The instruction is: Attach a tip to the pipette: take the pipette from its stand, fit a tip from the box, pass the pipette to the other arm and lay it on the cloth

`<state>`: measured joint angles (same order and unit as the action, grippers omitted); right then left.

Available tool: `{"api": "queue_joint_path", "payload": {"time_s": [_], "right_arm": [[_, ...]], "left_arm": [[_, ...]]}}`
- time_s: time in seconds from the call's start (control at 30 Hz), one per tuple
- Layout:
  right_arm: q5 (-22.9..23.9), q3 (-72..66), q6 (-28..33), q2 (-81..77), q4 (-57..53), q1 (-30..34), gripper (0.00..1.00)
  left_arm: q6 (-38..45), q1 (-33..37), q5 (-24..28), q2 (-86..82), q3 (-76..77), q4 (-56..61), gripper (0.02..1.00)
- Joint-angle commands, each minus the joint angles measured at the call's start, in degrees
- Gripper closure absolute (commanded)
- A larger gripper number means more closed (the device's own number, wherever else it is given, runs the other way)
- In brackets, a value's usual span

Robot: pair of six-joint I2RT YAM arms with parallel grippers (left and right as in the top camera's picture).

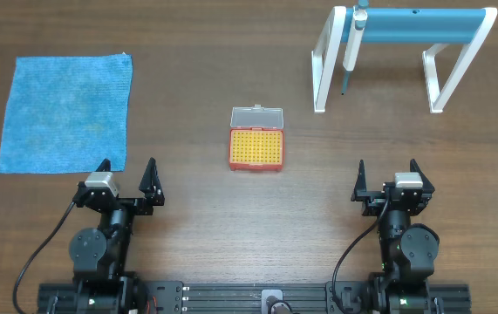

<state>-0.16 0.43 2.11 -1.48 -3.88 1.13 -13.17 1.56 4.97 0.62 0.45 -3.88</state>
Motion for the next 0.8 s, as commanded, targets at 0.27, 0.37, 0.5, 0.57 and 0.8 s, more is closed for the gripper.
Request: {"api": "queue_joint_path", "payload": {"time_s": [0.27, 0.37, 0.5, 0.57, 0.8], "right_arm": [[-0.7, -0.2, 0.7, 0.7, -0.3, 0.2, 0.049], [-0.7, -0.2, 0.7, 0.7, -0.3, 0.2, 0.049], [-0.7, -0.2, 0.7, 0.7, -0.3, 0.2, 0.049], [-0.7, -0.2, 0.7, 0.7, -0.3, 0.2, 0.049], [-0.7, -0.2, 0.7, 0.7, -0.3, 0.2, 0.049]], "left_arm": [[0.1, -0.1, 0.0, -0.4, -0.1, -0.4, 0.053], [0.1, -0.1, 0.0, -0.4, -0.1, -0.4, 0.053], [0.1, -0.1, 0.0, -0.4, -0.1, -0.4, 0.053], [0.1, -0.1, 0.0, -0.4, -0.1, -0.4, 0.053], [0.1, -0.1, 0.0, -0.4, -0.1, -0.4, 0.053]]}}
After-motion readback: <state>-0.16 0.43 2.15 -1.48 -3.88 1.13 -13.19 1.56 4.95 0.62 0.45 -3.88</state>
